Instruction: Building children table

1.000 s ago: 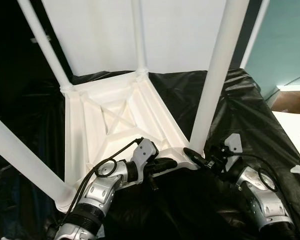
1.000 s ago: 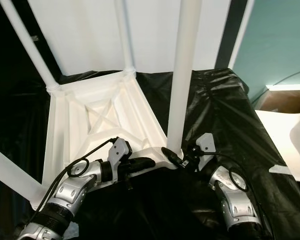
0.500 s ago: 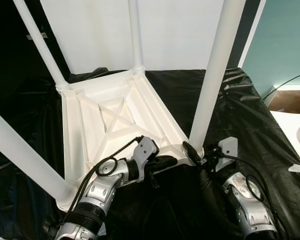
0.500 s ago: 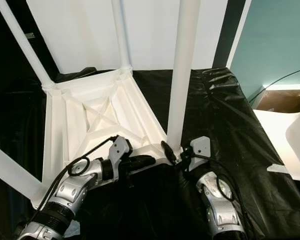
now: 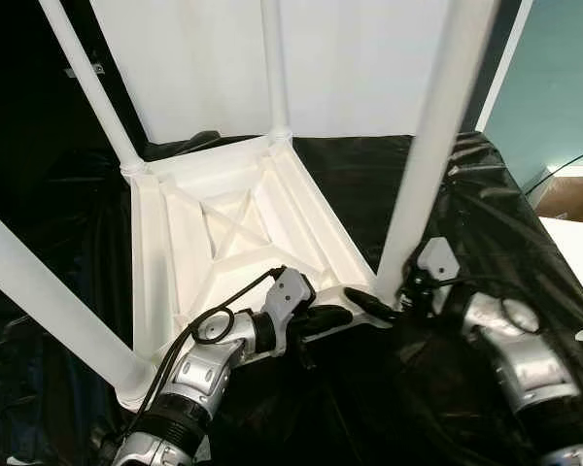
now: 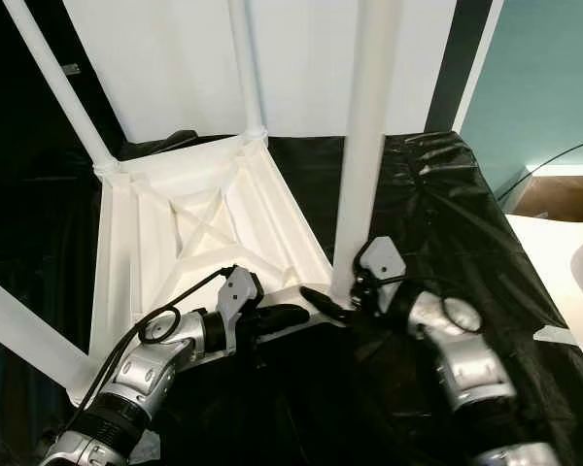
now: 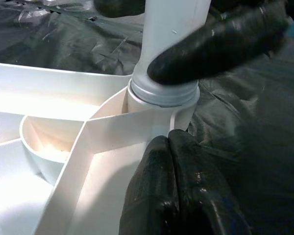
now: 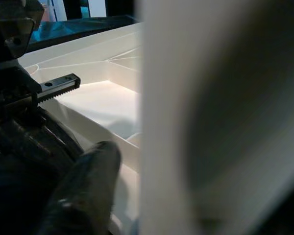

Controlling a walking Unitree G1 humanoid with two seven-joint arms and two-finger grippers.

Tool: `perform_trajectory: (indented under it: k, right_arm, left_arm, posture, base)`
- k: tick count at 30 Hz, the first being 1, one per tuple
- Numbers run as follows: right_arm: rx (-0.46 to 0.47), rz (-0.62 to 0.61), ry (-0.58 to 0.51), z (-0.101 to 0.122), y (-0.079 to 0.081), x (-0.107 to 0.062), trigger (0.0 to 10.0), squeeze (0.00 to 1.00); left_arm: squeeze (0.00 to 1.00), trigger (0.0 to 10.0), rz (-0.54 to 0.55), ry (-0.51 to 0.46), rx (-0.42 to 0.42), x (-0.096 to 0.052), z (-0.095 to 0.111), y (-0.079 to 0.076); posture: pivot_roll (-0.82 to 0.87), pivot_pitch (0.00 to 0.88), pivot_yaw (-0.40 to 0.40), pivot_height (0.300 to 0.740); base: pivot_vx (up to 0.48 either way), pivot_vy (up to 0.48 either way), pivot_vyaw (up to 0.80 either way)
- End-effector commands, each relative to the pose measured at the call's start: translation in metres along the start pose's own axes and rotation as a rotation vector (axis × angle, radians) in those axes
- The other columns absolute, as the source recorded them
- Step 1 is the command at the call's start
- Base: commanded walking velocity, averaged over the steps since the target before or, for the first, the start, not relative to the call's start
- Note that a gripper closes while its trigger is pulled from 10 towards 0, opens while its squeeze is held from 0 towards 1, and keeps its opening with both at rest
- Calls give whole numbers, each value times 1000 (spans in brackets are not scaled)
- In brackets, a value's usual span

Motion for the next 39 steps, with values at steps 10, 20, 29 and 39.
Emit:
perform_trajectory:
  k: [10,20,29,39]
  right_arm:
    - [65,250,139,-18,8,-14,0,0]
    - [207,-496,-142,-7,9,9,0,0]
    - [174,-773,-161,-1,2,7,0,0]
    - [191,-587,-89,-6,14,24,10000,1000]
  left_arm:
    - [0,10000,-42,142,-135,-5,-45,-15]
    - [0,10000,-40,143,-130,-6,-44,-13]
    - [0,10000,-46,151,-131,-7,-46,-14]
    - [0,10000,-47,146,-138,-6,-46,-16]
  posture:
    - [-4,0,43,740]
    - [4,0,48,740]
    - [4,0,53,740]
    - [2,0,46,740]
  base:
    - [0,0,0]
    - [0,0,0]
    - [0,0,0]
    - [0,0,0]
Point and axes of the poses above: a point about 5 cm out from each wrist's last joint towards the gripper, its own x axis pointing out of the wrist towards the gripper, its own z axis along the axis of the wrist's last joint, y = z × x, the point moved 2 cm from there along x, pointing out of the wrist towards the gripper, and after that the axes turned 2 degrees about -x, right-handed, at the moved point
